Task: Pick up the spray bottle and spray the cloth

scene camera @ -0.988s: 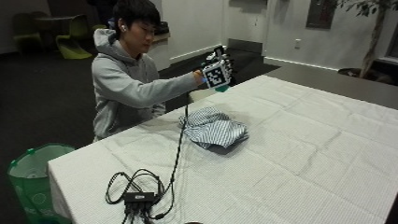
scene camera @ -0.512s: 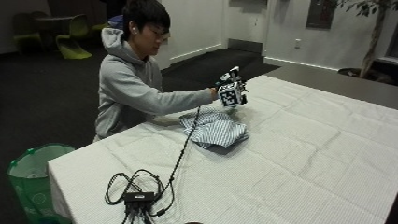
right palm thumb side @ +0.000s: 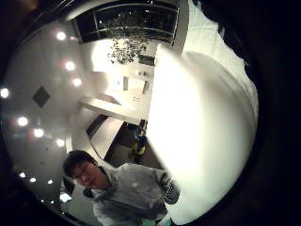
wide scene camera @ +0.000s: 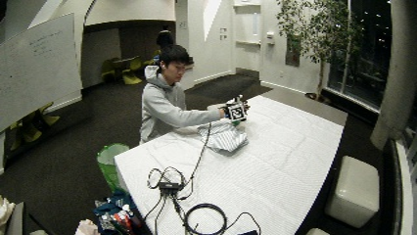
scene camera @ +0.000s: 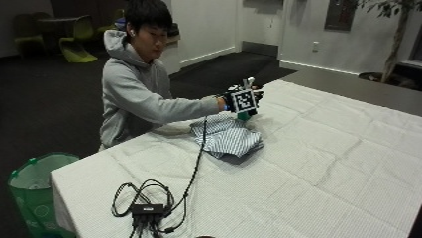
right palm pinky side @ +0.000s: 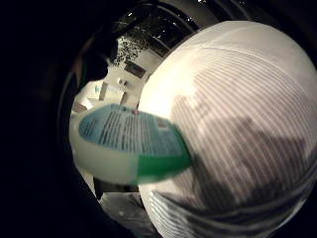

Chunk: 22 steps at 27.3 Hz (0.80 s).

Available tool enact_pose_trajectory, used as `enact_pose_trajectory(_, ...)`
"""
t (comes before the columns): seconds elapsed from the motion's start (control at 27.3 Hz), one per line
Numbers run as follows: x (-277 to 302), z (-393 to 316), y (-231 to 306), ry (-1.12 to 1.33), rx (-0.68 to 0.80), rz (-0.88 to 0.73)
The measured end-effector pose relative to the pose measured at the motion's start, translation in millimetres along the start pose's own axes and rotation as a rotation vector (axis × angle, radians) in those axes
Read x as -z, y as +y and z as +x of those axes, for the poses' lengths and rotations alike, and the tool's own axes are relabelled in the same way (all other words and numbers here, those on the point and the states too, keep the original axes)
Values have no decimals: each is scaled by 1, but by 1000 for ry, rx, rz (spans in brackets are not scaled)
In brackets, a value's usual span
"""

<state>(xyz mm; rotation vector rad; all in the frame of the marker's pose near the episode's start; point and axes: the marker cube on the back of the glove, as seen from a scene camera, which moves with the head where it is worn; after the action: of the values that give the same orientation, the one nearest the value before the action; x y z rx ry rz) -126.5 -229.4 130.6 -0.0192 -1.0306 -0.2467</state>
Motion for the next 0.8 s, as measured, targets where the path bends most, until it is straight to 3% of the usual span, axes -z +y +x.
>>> enact_pose_trajectory(0.15, 23, -9, 23, 23, 2, 21)
enact_pose_trajectory(0.55, 61, -42, 100, -18, 15, -132)
enact_pose_trajectory(0.7, 65, -48, 92, -28, 21, 6)
enact_pose_trajectory(0.8, 64, -53, 104, -38, 37, -22)
